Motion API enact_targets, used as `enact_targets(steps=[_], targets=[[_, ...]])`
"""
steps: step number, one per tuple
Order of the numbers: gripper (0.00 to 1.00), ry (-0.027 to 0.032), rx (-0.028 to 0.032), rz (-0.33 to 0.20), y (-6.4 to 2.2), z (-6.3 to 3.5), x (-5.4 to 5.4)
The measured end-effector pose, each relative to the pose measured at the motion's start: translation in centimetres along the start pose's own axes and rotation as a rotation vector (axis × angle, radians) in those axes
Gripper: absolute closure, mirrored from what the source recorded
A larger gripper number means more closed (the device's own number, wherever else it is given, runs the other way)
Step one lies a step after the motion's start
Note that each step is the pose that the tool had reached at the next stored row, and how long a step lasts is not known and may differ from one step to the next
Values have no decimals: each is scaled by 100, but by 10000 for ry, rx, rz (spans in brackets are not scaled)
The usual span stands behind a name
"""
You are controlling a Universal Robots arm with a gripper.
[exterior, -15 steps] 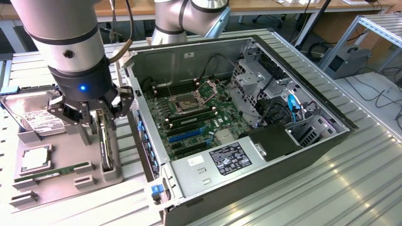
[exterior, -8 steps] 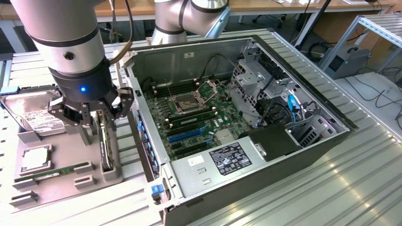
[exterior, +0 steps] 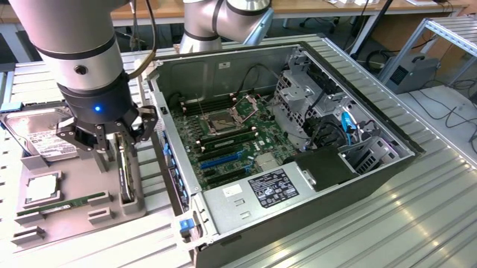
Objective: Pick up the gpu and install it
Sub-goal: 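Pick up the gpu and move the gpu toward the slot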
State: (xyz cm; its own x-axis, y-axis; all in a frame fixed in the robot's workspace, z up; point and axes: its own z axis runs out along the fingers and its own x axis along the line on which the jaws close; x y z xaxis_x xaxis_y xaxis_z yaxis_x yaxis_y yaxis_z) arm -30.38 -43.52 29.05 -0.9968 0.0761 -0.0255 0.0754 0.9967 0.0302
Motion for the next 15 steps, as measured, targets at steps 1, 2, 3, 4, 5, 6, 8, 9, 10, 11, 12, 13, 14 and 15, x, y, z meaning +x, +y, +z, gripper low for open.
enact_targets(steps=[1,2,3,4,5,6,8,9,10,11,12,13,14,15], targets=[[58,0,0,0,2,3,4],[58,0,-1,0,5,7,8],[58,0,0,0,8,10,12],[58,0,0,0,12,14,16],[58,0,0,0,16,21,17],[58,-1,-1,0,22,31,17],[58,-1,3,0,43,65,20],[58,-3,2,0,53,77,22],[58,-2,3,0,61,87,26],[58,0,5,-1,69,97,35],[58,-1,5,-1,74,105,44],[58,-1,5,-1,79,115,53],[58,0,5,-1,85,125,62],[58,-1,5,-1,88,135,67]])
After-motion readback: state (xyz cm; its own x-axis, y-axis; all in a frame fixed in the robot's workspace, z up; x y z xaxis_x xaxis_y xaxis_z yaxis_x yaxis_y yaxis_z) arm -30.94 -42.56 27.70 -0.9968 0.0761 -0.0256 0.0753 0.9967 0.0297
